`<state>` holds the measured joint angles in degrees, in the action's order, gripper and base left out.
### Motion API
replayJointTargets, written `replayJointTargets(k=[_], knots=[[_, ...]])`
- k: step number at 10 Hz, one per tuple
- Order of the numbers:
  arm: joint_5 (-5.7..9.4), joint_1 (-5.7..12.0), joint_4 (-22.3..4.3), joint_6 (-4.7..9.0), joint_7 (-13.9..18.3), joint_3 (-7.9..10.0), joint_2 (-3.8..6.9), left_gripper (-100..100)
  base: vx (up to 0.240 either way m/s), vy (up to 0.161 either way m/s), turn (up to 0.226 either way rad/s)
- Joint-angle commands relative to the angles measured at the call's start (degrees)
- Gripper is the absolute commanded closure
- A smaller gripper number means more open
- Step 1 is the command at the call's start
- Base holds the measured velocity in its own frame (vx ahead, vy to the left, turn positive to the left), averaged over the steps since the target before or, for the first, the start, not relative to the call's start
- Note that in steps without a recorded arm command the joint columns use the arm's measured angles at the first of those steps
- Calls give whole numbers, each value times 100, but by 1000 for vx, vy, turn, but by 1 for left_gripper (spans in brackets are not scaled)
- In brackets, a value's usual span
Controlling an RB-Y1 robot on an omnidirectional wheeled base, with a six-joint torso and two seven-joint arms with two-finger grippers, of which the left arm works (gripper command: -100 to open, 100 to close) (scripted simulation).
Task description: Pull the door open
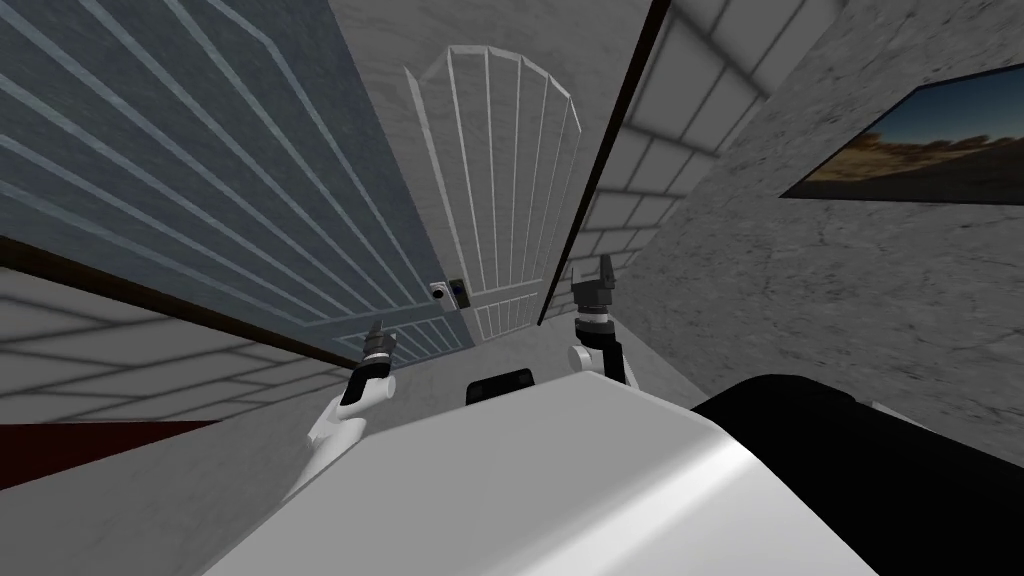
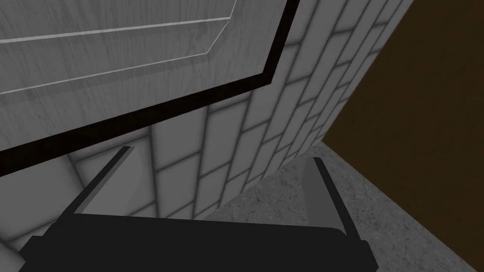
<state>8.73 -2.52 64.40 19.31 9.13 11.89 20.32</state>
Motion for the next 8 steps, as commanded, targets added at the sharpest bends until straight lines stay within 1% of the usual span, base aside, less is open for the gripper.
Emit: replayJointTargets(k=[1, 3, 5, 6, 7, 8], knots=[[-4, 44, -1, -2, -9, -9, -23, -100, 178, 18, -60], [-21, 139, 24, 5, -17, -90, -95, -100, 205, -14, -101], [-47, 278, 79, 20, -21, -233, -210, -100, 215, -100, -178], [-47, 278, 79, 20, -21, -233, -210, -100, 127, -72, -27], [-59, 340, 108, 27, -22, -304, -264, -100, 109, -78, -125], [-57, 354, 10, 65, -30, -269, -243, -100, 54, -40, -30]])
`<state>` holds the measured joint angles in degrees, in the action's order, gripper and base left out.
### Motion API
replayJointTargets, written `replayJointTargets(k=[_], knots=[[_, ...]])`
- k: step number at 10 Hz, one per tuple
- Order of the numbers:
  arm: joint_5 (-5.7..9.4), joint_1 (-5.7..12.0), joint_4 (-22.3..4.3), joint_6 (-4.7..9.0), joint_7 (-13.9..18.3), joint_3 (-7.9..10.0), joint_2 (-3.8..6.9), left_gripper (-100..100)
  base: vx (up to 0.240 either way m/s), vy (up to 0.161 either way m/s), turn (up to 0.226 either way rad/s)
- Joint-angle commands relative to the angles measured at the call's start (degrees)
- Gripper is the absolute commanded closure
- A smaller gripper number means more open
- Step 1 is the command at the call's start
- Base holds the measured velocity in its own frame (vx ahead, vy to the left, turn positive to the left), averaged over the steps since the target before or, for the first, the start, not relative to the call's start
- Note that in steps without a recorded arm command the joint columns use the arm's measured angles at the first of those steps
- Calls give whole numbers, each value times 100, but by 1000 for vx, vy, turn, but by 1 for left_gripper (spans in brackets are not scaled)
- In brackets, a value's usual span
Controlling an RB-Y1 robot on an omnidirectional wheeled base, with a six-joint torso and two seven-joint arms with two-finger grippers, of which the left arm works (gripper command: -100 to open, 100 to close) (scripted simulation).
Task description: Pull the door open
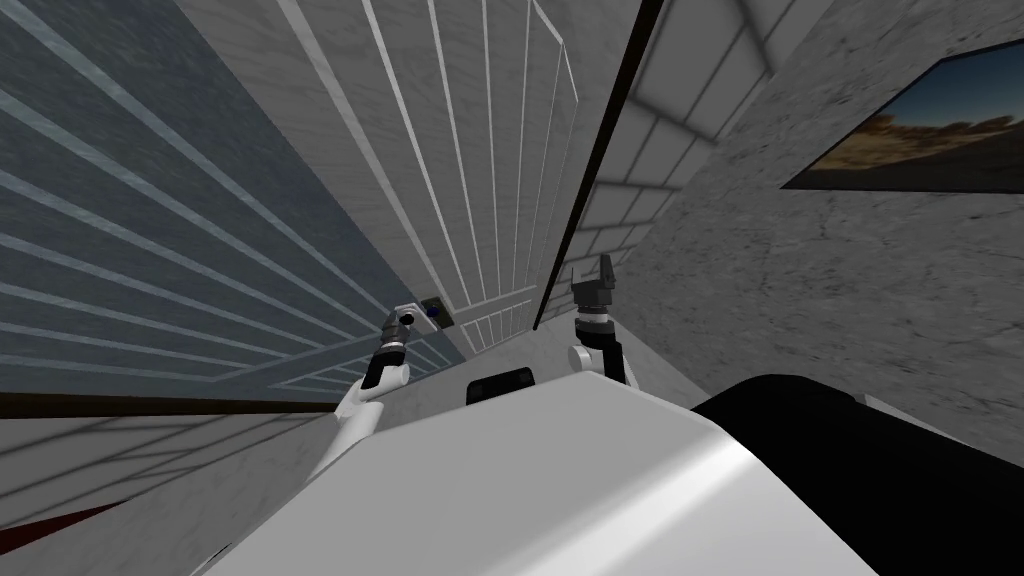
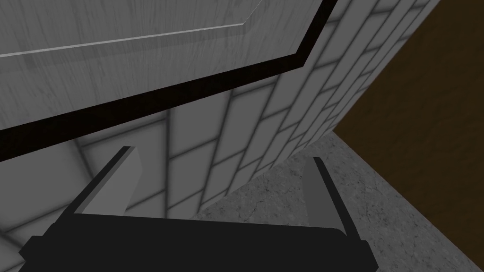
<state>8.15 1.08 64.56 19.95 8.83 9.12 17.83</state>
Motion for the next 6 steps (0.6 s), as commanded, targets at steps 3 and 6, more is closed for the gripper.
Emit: replayJointTargets(k=[3, 6], knots=[[1, -6, -7, 1, 0, 8, 7, 100, -14, 13, 10], [1, -6, -7, 1, 0, 8, 7, 100, -6, 4, 2]])
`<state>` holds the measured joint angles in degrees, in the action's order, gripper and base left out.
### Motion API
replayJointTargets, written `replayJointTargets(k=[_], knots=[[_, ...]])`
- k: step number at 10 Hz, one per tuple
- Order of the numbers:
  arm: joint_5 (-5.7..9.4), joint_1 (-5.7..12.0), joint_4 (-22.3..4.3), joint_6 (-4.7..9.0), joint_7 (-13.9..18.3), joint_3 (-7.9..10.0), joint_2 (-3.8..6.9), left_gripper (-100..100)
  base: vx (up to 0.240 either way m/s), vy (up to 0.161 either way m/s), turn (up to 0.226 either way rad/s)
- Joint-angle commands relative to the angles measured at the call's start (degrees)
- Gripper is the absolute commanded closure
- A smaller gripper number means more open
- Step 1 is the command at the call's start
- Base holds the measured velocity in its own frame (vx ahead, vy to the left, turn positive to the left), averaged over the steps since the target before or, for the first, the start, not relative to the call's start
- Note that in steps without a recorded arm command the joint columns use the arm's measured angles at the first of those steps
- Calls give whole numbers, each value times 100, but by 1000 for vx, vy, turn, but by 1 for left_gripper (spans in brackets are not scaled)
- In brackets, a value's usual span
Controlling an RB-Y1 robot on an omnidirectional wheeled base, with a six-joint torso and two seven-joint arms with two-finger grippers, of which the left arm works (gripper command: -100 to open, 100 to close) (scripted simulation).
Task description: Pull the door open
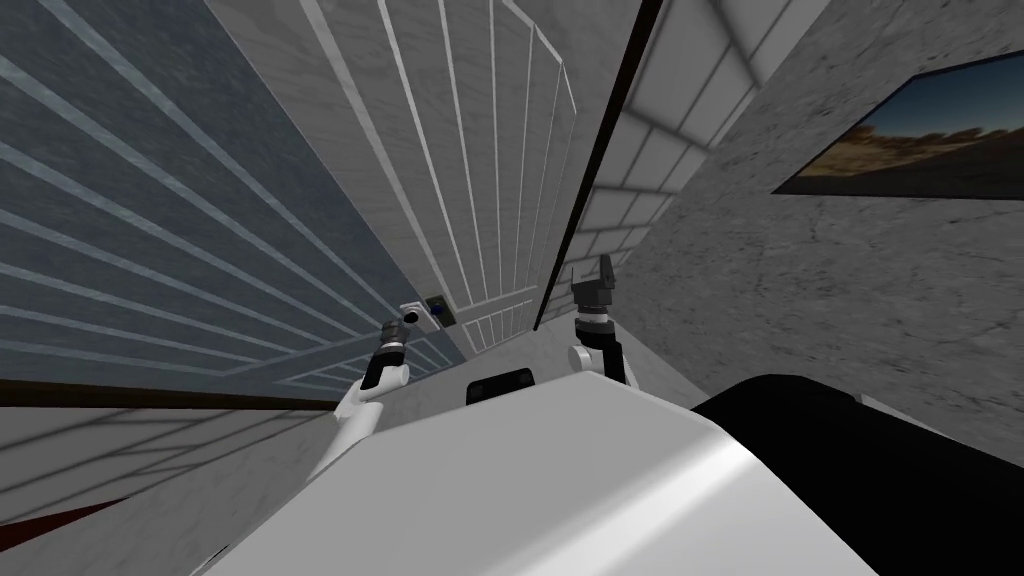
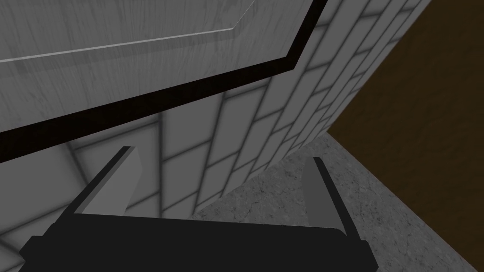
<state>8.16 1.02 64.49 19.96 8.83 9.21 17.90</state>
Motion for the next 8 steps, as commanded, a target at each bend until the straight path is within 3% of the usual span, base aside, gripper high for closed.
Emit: replayJointTargets(k=[1, 3, 5, 8], knots=[[20, -102, -28, -10, 9, 95, 85, -100, -159, 67, 171], [29, -169, -16, -13, 27, 116, 127, -100, -234, 90, 106], [28, -205, 42, -10, 57, 55, 128, -100, -208, 9, -7], [-3, -152, 242, 14, 124, -232, 18, -100, -179, -112, -112]])
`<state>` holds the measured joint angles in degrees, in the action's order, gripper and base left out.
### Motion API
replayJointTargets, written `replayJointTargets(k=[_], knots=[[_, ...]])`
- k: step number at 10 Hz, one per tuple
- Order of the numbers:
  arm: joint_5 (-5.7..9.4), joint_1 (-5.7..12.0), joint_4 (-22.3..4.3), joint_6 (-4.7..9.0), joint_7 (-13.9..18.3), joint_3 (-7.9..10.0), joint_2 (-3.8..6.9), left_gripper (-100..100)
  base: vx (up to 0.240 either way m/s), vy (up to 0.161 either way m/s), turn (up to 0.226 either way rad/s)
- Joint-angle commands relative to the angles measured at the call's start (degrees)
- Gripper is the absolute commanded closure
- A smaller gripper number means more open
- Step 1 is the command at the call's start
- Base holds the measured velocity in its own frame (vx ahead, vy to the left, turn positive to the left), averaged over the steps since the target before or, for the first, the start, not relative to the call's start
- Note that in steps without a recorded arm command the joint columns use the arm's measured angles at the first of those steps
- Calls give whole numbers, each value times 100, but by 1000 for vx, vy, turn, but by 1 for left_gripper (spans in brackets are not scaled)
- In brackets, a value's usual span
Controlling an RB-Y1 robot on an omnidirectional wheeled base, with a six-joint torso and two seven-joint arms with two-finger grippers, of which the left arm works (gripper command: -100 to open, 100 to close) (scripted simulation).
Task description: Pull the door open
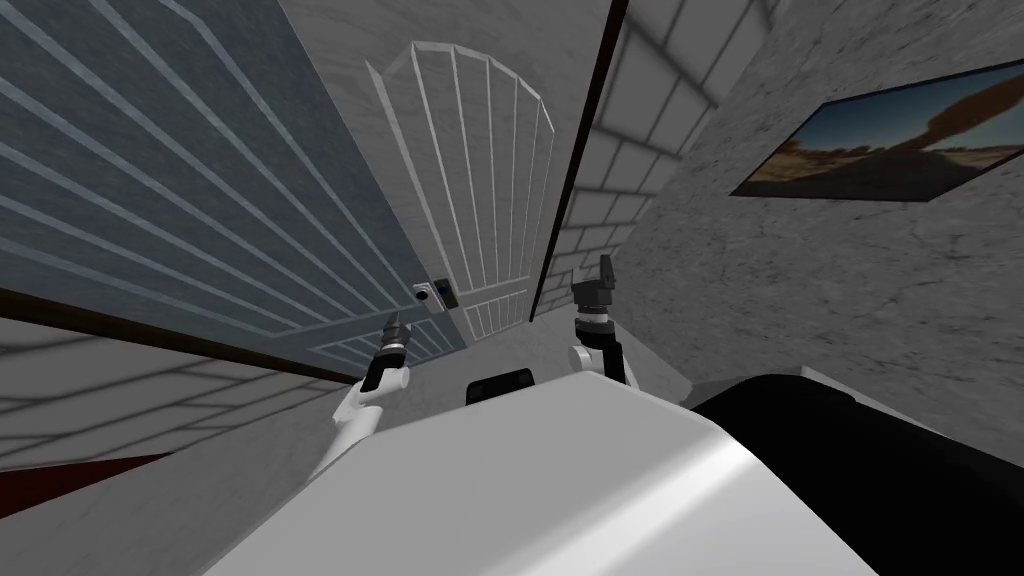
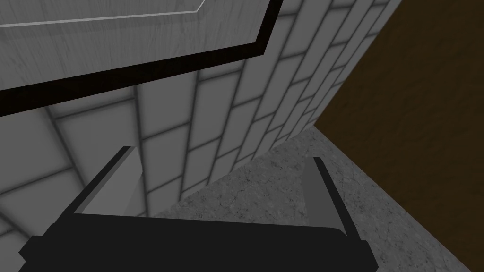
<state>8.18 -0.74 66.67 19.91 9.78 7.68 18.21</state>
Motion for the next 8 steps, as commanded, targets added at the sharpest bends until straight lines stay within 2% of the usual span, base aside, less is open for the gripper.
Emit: replayJointTargets(k=[1, 2, 5, 7, 8], knots=[[0, 0, 0, 0, 0, 0, 0, -100, -57, -89, -23], [22, -85, -75, -24, -20, 161, 82, -100, -17, 48, 240], [33, -120, -118, -29, -30, 237, 121, -100, 15, 66, 53], [53, -172, -214, -38, -58, 401, 192, -100, 60, 83, 101], [55, -160, -242, -37, -70, 436, 194, -100, 141, 83, 31]])
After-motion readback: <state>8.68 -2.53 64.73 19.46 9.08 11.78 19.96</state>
